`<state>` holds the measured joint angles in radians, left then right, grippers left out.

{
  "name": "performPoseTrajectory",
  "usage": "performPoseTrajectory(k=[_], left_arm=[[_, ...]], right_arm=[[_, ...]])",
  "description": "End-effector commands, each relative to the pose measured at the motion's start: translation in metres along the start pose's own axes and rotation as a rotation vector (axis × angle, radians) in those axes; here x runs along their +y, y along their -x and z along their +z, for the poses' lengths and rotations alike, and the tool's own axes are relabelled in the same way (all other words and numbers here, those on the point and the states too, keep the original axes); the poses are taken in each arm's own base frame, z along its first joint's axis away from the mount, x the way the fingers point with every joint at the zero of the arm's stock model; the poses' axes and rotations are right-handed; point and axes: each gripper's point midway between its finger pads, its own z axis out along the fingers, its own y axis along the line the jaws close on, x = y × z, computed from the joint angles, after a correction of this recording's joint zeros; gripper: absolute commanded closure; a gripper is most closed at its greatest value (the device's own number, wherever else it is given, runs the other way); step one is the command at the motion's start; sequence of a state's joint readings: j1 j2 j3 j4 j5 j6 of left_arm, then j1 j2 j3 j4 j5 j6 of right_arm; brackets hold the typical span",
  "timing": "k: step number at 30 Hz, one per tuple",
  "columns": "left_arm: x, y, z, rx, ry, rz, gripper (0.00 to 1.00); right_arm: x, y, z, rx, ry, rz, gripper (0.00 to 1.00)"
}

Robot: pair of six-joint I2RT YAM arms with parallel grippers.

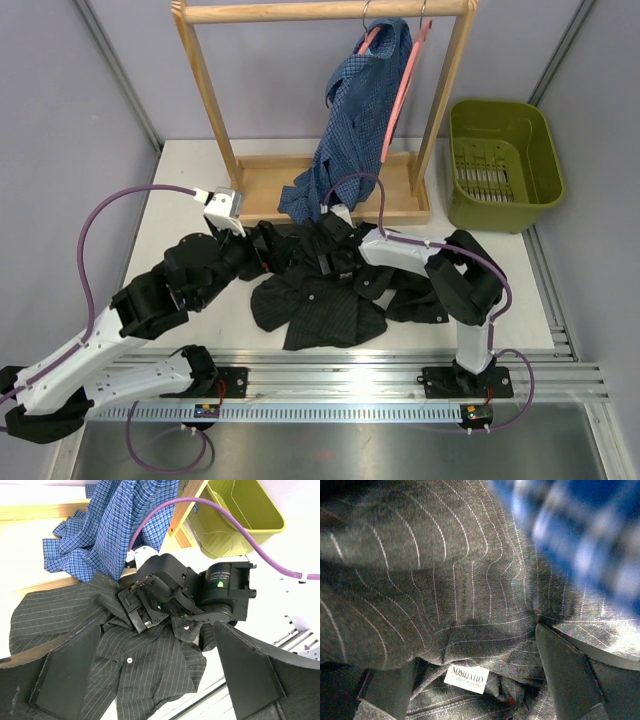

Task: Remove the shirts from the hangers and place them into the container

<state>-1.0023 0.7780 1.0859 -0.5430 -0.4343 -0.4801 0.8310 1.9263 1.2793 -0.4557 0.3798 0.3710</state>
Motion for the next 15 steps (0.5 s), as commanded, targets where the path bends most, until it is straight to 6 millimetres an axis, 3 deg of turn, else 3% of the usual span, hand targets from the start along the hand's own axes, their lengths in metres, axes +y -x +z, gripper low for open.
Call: performPoseTrajectory(k=[1,4,5,7,8,9,12,13,15], left_arm=[[-0.002,0.012,-0.002,-0.047,-0.004,-0.030,0.01],[-0.002,0.011,0.000,-0.045,-0.004,-0.026,0.01],[-0.003,0.009,0.001,-0.039,-0.006,-0.024,0.01],[-0.004,0.009,0.002,-0.037,-0.007,-0.027,0.01],[-0.004,0.008,0.003,-0.033,-0.007,-0.025,0.01],[-0.003,0.006,0.003,-0.029,-0.005,-0.024,0.01],[-0.001,0.007,0.001,-0.033,0.002,-0.024,0.01],[-0.001,0.007,0.001,-0.032,0.004,-0.027,0.01],[0.001,0.007,0.001,-0.036,0.008,-0.026,0.01]], right_arm=[[0.014,0.004,-0.019,-0.029,0.100,0.068,0.00],[0.019,-0.010,-0.024,-0.011,0.138,0.081,0.01],[0.020,-0.023,-0.020,0.018,0.146,0.074,0.01],[0.024,-0.035,-0.014,0.052,0.153,0.078,0.11],[0.026,-0.044,-0.012,0.077,0.166,0.079,0.20],[0.029,-0.050,-0.012,0.092,0.178,0.080,0.45],[0.041,-0.065,-0.015,0.126,0.215,0.076,0.81],[0.042,-0.066,-0.018,0.125,0.216,0.077,0.97],[0.041,-0.069,-0.024,0.117,0.196,0.079,1.00]])
